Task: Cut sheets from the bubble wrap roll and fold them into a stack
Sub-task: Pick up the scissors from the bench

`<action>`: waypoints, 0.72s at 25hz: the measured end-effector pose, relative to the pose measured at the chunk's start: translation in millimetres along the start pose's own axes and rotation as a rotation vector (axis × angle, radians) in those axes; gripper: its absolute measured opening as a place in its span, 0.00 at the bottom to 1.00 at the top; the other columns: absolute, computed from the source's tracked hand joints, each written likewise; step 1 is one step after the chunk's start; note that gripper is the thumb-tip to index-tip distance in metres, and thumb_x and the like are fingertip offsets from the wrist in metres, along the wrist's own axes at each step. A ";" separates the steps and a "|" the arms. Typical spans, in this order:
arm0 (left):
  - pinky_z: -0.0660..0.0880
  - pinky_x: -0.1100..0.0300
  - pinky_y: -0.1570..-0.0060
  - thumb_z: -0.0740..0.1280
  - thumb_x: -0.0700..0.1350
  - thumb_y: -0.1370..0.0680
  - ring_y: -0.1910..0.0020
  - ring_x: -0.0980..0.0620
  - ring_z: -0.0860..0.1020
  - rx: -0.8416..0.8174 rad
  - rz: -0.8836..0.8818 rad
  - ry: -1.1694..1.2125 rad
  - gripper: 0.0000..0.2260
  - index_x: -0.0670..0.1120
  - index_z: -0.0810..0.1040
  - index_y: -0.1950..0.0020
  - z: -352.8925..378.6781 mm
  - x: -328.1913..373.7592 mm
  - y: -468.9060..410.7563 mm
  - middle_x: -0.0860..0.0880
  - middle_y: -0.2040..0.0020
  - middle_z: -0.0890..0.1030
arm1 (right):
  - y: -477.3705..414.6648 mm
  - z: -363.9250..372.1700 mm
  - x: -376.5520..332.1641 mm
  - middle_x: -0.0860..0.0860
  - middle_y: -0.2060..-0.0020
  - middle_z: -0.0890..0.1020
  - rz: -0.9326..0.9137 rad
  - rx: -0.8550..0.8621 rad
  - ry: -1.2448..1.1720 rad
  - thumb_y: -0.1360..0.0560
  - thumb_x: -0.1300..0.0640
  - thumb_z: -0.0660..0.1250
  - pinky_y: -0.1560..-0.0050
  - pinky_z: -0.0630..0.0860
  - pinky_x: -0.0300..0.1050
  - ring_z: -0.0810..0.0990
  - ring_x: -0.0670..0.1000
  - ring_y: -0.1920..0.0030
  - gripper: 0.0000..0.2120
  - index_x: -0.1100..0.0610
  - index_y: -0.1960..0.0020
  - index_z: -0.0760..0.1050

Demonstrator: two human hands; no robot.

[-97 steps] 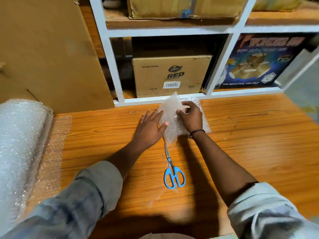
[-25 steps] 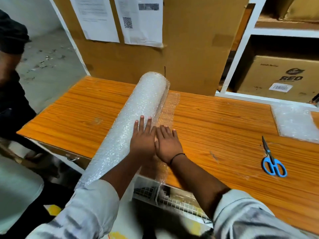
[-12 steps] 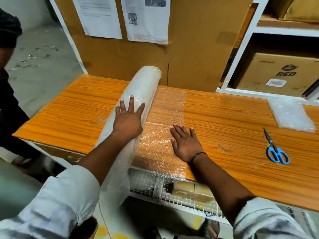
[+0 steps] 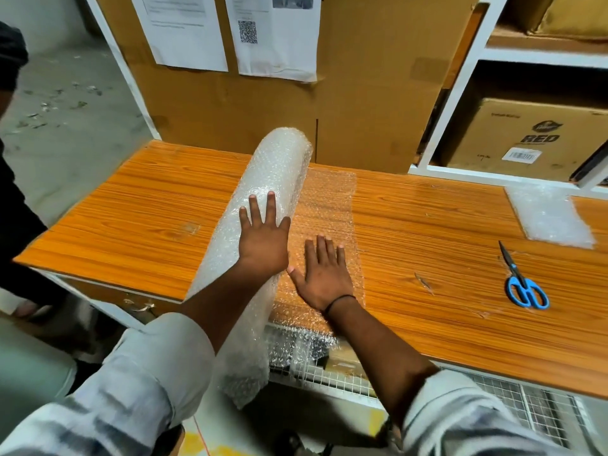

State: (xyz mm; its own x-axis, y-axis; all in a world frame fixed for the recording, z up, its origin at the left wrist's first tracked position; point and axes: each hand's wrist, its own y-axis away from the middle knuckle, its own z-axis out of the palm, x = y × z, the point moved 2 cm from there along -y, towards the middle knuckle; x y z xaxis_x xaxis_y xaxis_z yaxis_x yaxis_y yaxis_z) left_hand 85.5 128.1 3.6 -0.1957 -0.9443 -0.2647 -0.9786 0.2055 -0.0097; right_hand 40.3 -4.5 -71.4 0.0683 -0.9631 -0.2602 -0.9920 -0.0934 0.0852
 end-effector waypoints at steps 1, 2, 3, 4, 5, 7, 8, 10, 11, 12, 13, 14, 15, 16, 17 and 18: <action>0.44 0.33 0.22 0.70 0.60 0.23 0.20 0.28 0.38 0.002 0.003 -0.019 0.38 0.53 0.57 0.18 -1.0 0.4 -0.4 0.37 0.18 0.35 | 1.7 4.6 4.4 0.57 0.17 0.42 0.009 -0.009 0.036 0.19 0.29 0.39 0.19 0.38 0.61 0.39 0.57 0.17 0.42 0.55 0.16 0.43; 0.44 0.34 0.22 0.71 0.58 0.23 0.20 0.28 0.38 0.004 0.005 -0.028 0.38 0.53 0.57 0.18 -2.4 -2.2 -0.7 0.37 0.18 0.35 | 3.0 4.5 10.1 0.56 0.17 0.42 0.014 -0.015 0.058 0.20 0.28 0.38 0.19 0.37 0.61 0.38 0.56 0.17 0.42 0.55 0.16 0.42; 0.46 0.35 0.21 0.71 0.56 0.22 0.20 0.29 0.39 0.009 0.009 -0.026 0.37 0.54 0.57 0.18 -4.7 -7.3 -0.6 0.37 0.17 0.36 | 3.4 3.8 16.0 0.55 0.17 0.41 0.014 -0.016 0.071 0.20 0.27 0.37 0.19 0.36 0.60 0.38 0.56 0.17 0.43 0.54 0.16 0.42; 0.48 0.36 0.21 0.71 0.54 0.22 0.19 0.30 0.41 0.012 0.019 -0.013 0.36 0.56 0.57 0.18 -8.0 -14.9 -1.4 0.38 0.17 0.36 | 4.3 2.5 21.3 0.54 0.17 0.41 0.013 -0.012 0.080 0.21 0.27 0.37 0.19 0.36 0.60 0.37 0.55 0.17 0.43 0.53 0.15 0.41; 0.52 0.37 0.21 0.72 0.52 0.22 0.19 0.31 0.43 0.012 0.037 0.009 0.36 0.57 0.58 0.18 -11.7 -25.1 -3.9 0.40 0.17 0.37 | 4.7 0.9 26.3 0.54 0.17 0.40 0.012 -0.005 0.087 0.21 0.27 0.37 0.19 0.36 0.60 0.37 0.55 0.17 0.43 0.53 0.16 0.41; 0.59 0.40 0.24 0.72 0.51 0.21 0.18 0.33 0.48 -0.016 0.075 0.061 0.35 0.60 0.59 0.19 -18.8 -52.3 -9.2 0.43 0.16 0.37 | 6.4 -1.8 36.7 0.53 0.17 0.40 0.014 -0.009 0.091 0.20 0.27 0.38 0.20 0.35 0.60 0.37 0.54 0.17 0.42 0.52 0.16 0.40; 0.62 0.40 0.25 0.71 0.51 0.21 0.18 0.34 0.49 -0.039 0.082 0.084 0.34 0.61 0.60 0.19 -21.1 -67.0 -10.7 0.44 0.16 0.37 | 8.8 -3.0 42.1 0.53 0.17 0.40 0.018 -0.013 0.091 0.20 0.26 0.38 0.20 0.35 0.59 0.37 0.54 0.17 0.42 0.52 0.16 0.40; 0.62 0.41 0.24 0.70 0.51 0.20 0.18 0.34 0.49 -0.088 0.075 0.110 0.33 0.62 0.59 0.19 -22.0 -90.6 -12.7 0.45 0.16 0.37 | 14.7 -6.4 52.1 0.52 0.17 0.40 0.028 -0.013 0.087 0.21 0.26 0.38 0.19 0.35 0.59 0.36 0.53 0.17 0.43 0.52 0.16 0.40; 0.61 0.40 0.24 0.68 0.52 0.19 0.18 0.34 0.48 -0.109 0.068 0.115 0.32 0.62 0.59 0.18 -20.2 -96.3 -13.0 0.46 0.16 0.37 | 16.8 -7.5 58.1 0.51 0.17 0.39 0.035 -0.013 0.085 0.21 0.26 0.39 0.19 0.35 0.59 0.36 0.53 0.17 0.43 0.52 0.16 0.40; 0.59 0.39 0.23 0.67 0.53 0.19 0.18 0.33 0.47 -0.126 0.060 0.122 0.31 0.61 0.58 0.18 -18.8 -97.1 -13.0 0.45 0.16 0.37 | 18.4 -8.3 64.8 0.51 0.17 0.39 0.043 -0.015 0.086 0.21 0.26 0.39 0.19 0.35 0.59 0.35 0.53 0.18 0.43 0.52 0.16 0.39; 0.57 0.38 0.22 0.65 0.56 0.18 0.18 0.32 0.46 -0.136 0.050 0.133 0.30 0.61 0.57 0.18 -17.5 -94.2 -11.8 0.45 0.16 0.37 | 19.6 -8.5 70.8 0.51 0.17 0.39 0.054 -0.021 0.091 0.20 0.27 0.39 0.20 0.35 0.59 0.35 0.53 0.18 0.42 0.52 0.16 0.39; 0.53 0.36 0.22 0.63 0.60 0.18 0.19 0.31 0.44 -0.145 0.036 0.152 0.31 0.60 0.56 0.17 -15.1 -88.8 -10.0 0.45 0.16 0.36 | 20.4 -9.3 74.8 0.52 0.17 0.39 0.066 -0.028 0.099 0.20 0.28 0.39 0.20 0.35 0.60 0.35 0.54 0.18 0.42 0.52 0.16 0.39; 0.49 0.35 0.22 0.62 0.65 0.19 0.19 0.30 0.42 -0.150 0.018 0.168 0.33 0.59 0.55 0.17 -11.8 -82.8 -8.0 0.44 0.16 0.36 | 20.1 -11.3 75.6 0.53 0.17 0.39 0.077 -0.032 0.109 0.19 0.30 0.40 0.20 0.36 0.61 0.35 0.55 0.17 0.40 0.53 0.16 0.40; 0.45 0.33 0.23 0.61 0.69 0.21 0.20 0.29 0.39 -0.147 0.001 0.165 0.36 0.59 0.55 0.17 -7.8 -76.9 -5.6 0.43 0.16 0.36 | 19.1 -14.2 71.1 0.54 0.17 0.40 0.081 -0.025 0.118 0.17 0.33 0.42 0.19 0.36 0.61 0.36 0.56 0.17 0.39 0.55 0.16 0.41; 0.42 0.33 0.23 0.61 0.72 0.23 0.20 0.28 0.38 -0.123 -0.018 0.136 0.39 0.58 0.54 0.17 -3.8 -70.5 -3.9 0.42 0.17 0.35 | 16.5 -16.7 61.5 0.56 0.16 0.42 0.068 0.000 0.116 0.16 0.36 0.43 0.19 0.37 0.61 0.38 0.58 0.17 0.37 0.57 0.16 0.43; 0.39 0.32 0.24 0.61 0.74 0.25 0.20 0.28 0.36 -0.075 -0.043 0.089 0.41 0.57 0.55 0.17 -0.9 -63.9 -2.5 0.41 0.17 0.35 | 13.2 -17.9 47.2 0.57 0.17 0.42 0.039 0.031 0.093 0.16 0.38 0.45 0.19 0.37 0.61 0.39 0.58 0.17 0.36 0.57 0.16 0.44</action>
State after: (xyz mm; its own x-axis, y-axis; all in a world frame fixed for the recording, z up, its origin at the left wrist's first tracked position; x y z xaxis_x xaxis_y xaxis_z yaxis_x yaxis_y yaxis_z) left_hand 100.5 187.7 21.4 -0.1551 -0.9715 -0.1793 -0.9876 0.1476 0.0543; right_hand 32.4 -55.7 -65.3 0.0375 -0.9853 -0.1664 -0.9968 -0.0487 0.0632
